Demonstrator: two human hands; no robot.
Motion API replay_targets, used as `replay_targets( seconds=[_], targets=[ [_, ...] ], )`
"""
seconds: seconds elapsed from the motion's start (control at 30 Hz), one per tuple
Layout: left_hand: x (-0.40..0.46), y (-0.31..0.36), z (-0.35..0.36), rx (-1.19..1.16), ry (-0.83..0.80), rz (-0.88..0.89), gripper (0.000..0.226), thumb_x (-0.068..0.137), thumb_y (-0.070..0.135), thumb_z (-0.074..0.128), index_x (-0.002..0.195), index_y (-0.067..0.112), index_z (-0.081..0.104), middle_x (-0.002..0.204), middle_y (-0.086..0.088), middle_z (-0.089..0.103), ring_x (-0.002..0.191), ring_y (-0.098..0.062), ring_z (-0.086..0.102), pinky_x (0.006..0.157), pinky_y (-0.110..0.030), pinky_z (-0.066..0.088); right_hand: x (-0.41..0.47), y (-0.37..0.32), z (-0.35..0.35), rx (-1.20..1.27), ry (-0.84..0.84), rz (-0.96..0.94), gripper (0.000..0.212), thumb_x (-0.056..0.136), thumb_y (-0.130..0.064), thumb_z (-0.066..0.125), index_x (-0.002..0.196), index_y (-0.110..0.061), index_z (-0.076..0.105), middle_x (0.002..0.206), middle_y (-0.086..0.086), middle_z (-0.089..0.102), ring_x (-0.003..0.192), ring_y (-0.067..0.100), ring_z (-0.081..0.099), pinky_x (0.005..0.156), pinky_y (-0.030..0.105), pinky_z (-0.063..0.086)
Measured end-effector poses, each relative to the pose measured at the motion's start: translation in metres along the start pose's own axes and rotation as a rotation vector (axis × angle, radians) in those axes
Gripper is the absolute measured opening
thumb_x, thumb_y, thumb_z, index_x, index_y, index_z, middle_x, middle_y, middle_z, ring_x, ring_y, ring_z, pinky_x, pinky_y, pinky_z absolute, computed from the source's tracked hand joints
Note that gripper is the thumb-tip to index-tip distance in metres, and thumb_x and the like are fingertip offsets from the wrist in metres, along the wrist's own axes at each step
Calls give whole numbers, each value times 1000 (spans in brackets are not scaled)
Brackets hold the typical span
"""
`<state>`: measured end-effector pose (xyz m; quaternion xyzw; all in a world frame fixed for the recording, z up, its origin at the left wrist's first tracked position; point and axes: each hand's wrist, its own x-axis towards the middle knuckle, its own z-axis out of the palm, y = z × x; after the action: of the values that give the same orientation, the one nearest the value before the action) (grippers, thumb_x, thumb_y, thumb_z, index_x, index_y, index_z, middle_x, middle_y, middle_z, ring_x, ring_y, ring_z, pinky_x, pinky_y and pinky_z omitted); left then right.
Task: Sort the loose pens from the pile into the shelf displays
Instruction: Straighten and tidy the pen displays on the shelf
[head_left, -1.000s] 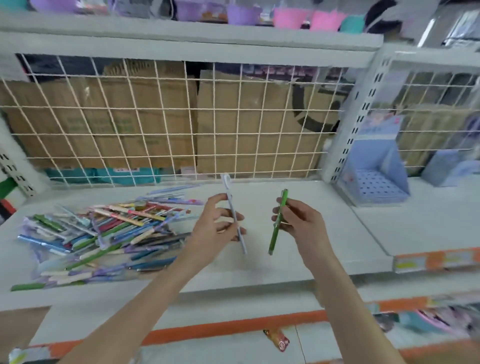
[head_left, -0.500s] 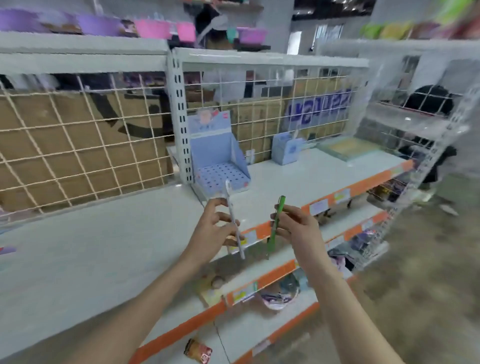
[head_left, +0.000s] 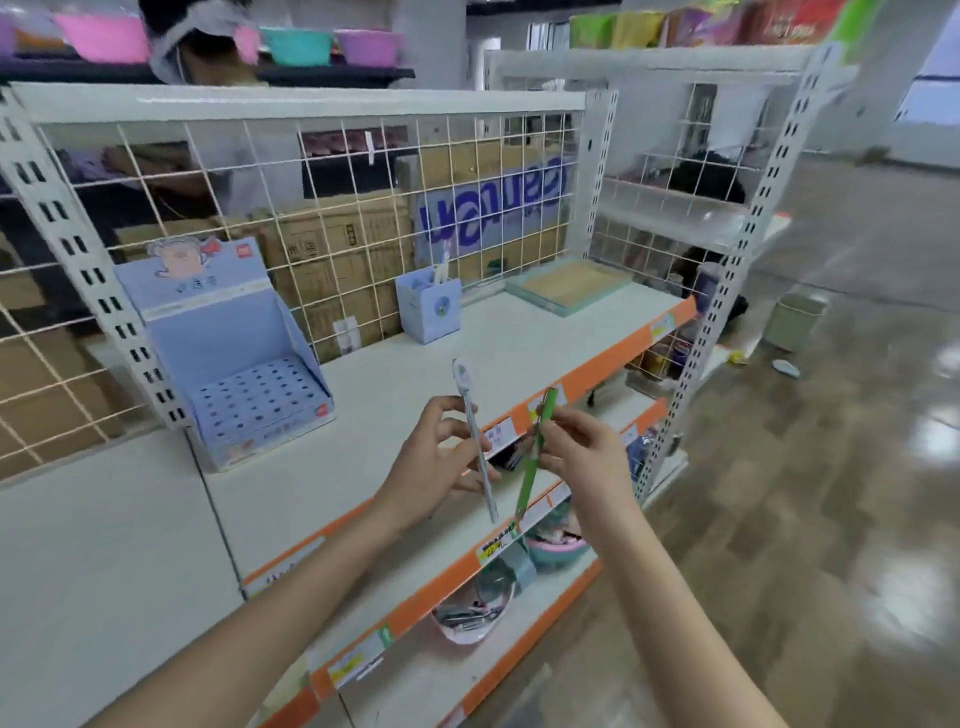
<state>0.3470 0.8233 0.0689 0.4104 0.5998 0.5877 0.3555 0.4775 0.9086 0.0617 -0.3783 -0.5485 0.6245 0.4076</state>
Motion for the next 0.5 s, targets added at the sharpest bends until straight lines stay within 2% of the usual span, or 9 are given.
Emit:
replay_targets(
  seconds=[0.1,0.23,0.33,0.4,0.5],
  targets=[
    [34,-6,5,-4,19,8,24,93,-1,46,102,21,44,90,-13,56,65,-24,67,60,-34,58,27,0,-5,-1,-4,5,13,92,-6,55,89,-13,66,82,9,68,85,30,65,76,39,54],
    [79,-9,1,-2,51,39,22,92,-3,48,105,15,44,85,-13,56,65,-24,67,62,-36,58,74,-5,0,-6,-11,6,15,91,-3,55,86,-14,64,80,8,67,76,23,65,70,31,56],
    [104,-9,-19,58,110,65,24,90,-4,52,102,15,46,82,-12,60,68,-23,68,62,-34,57,111,-11,16,-15,-78,25,12,91,-1,54,94,-6,64,80,10,66,73,25,64,73,36,55],
    [115,-9,-42,113,166,71,26,88,-4,53,98,19,47,80,-11,62,70,-23,68,62,-33,56,134,-13,33,-27,-142,26,12,91,0,54,96,-4,64,79,10,66,71,24,64,73,37,55],
    [126,-6,-80,152,337,85,26,89,-3,53,96,21,47,78,-12,60,64,-19,66,59,-32,56,160,-14,67,-11,-240,16,13,90,2,52,94,-4,63,78,10,65,66,20,64,66,29,56]
  ],
)
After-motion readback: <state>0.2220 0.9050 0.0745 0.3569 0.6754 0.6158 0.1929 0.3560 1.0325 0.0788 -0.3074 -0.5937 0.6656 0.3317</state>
